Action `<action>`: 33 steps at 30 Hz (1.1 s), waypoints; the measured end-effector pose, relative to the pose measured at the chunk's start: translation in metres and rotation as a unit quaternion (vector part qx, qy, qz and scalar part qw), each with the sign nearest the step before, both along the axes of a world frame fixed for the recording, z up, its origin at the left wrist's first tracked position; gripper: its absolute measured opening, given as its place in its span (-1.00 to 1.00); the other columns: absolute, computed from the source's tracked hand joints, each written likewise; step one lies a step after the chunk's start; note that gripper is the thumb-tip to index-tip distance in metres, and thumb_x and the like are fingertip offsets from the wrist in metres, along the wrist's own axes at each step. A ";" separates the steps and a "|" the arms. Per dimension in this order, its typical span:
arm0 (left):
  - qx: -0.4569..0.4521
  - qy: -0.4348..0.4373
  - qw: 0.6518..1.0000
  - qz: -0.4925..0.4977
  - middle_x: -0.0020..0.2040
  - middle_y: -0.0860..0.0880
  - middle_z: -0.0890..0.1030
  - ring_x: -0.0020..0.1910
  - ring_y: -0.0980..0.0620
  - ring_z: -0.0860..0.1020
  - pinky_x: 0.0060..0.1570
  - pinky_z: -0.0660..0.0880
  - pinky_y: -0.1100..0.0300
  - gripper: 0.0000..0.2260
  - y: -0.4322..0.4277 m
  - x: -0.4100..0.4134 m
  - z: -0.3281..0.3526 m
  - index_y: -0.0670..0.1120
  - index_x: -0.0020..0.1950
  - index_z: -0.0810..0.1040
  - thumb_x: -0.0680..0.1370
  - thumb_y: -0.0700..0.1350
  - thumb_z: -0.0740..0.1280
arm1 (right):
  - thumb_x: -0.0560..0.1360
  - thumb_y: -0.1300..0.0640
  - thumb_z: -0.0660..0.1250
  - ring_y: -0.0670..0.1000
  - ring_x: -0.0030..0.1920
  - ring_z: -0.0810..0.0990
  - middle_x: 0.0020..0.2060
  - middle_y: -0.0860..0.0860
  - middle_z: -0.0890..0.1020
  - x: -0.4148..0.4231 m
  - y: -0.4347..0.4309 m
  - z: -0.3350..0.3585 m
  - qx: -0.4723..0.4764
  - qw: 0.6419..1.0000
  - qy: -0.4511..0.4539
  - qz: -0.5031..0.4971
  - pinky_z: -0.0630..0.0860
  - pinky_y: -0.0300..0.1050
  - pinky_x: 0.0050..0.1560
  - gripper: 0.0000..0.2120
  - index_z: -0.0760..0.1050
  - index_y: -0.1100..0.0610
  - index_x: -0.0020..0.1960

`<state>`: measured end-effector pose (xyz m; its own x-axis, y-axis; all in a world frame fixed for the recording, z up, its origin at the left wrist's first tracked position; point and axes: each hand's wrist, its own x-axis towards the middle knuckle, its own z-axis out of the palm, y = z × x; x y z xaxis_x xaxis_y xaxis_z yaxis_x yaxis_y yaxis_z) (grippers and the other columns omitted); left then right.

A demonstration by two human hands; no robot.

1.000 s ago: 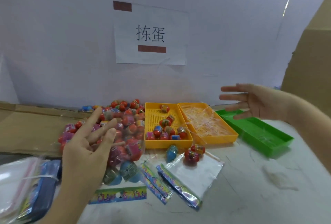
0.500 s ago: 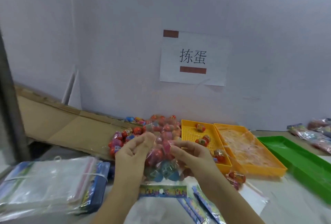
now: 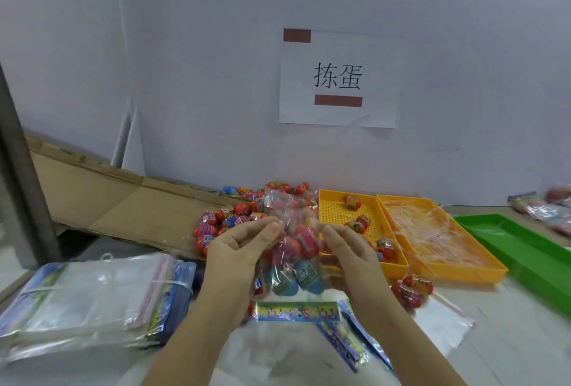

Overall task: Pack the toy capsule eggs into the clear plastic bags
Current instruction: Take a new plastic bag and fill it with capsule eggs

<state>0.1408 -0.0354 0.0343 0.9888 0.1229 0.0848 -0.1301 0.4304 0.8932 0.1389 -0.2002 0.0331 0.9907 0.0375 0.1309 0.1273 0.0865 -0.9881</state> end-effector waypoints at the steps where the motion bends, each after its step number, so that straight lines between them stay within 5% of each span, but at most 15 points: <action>1: 0.004 -0.005 1.000 -0.004 -0.16 -0.09 0.73 -0.18 0.04 0.71 -0.27 0.63 0.24 -0.85 -0.001 -0.001 0.000 0.00 -0.20 0.75 0.26 -0.13 0.47 | 0.28 -0.11 0.43 0.02 -0.25 0.65 -0.22 0.02 0.70 0.001 -0.003 0.001 0.003 1.000 0.004 -0.008 0.56 -0.15 -0.34 -0.62 0.60 0.06 0.03; 5: 0.005 -0.014 1.000 -0.009 -0.15 -0.09 0.73 -0.19 0.09 0.70 -0.26 0.60 0.31 -0.87 -0.003 -0.002 0.000 -0.02 -0.21 0.75 0.29 -0.15 0.45 | 0.42 0.22 0.41 0.02 -0.36 0.63 -0.32 0.08 0.66 0.007 -0.011 0.002 0.044 0.999 0.013 -0.008 0.54 -0.18 -0.42 -0.96 0.58 0.16 -0.13; 8: 0.017 -0.022 1.000 -0.012 -0.19 -0.04 0.73 -0.24 0.13 0.68 -0.30 0.60 0.28 -0.88 -0.002 -0.002 0.002 0.04 -0.24 0.75 0.29 -0.12 0.44 | 0.51 0.31 0.31 0.00 -0.41 0.61 -0.37 0.05 0.64 0.010 -0.013 -0.001 0.065 0.998 0.015 -0.007 0.52 -0.19 -0.48 -0.87 0.53 0.16 -0.18; 13: 0.028 -0.024 0.999 0.012 -0.17 -0.10 0.73 -0.16 0.03 0.71 -0.28 0.61 0.27 -0.86 -0.010 -0.004 0.000 -0.08 -0.16 0.72 0.32 -0.15 0.43 | 0.46 0.19 0.37 -0.01 -0.36 0.61 -0.32 0.04 0.65 0.008 -0.008 -0.002 0.051 0.998 0.010 0.025 0.52 -0.20 -0.42 -0.95 0.53 0.12 -0.08; 16: 0.040 -0.033 0.999 0.014 -0.18 -0.10 0.73 -0.16 0.03 0.71 -0.27 0.60 0.29 -0.87 -0.014 -0.006 0.000 -0.07 -0.16 0.71 0.32 -0.16 0.44 | 0.21 -0.02 0.51 0.08 -0.30 0.62 -0.25 0.10 0.66 0.008 -0.013 0.000 0.046 0.998 0.006 0.034 0.56 -0.16 -0.41 -0.68 0.64 0.07 -0.07; 20: 0.008 -0.033 0.999 0.012 -0.18 -0.13 0.73 -0.17 0.02 0.71 -0.28 0.59 0.29 -0.90 -0.012 -0.005 0.001 -0.07 -0.23 0.73 0.30 -0.16 0.44 | 0.09 0.00 0.57 0.05 -0.36 0.62 -0.31 0.11 0.66 0.010 -0.020 0.003 0.067 0.997 -0.013 0.021 0.56 -0.19 -0.47 -0.71 0.69 0.09 -0.23; 33: 0.013 -0.054 0.998 0.026 -0.20 -0.11 0.73 -0.20 0.04 0.71 -0.27 0.60 0.29 -0.91 -0.010 -0.007 0.003 -0.04 -0.27 0.73 0.30 -0.17 0.43 | 0.14 0.08 0.56 0.10 -0.24 0.69 -0.16 0.20 0.70 0.009 -0.024 0.006 0.061 0.993 0.050 0.083 0.63 -0.12 -0.34 -0.66 0.70 0.14 -0.11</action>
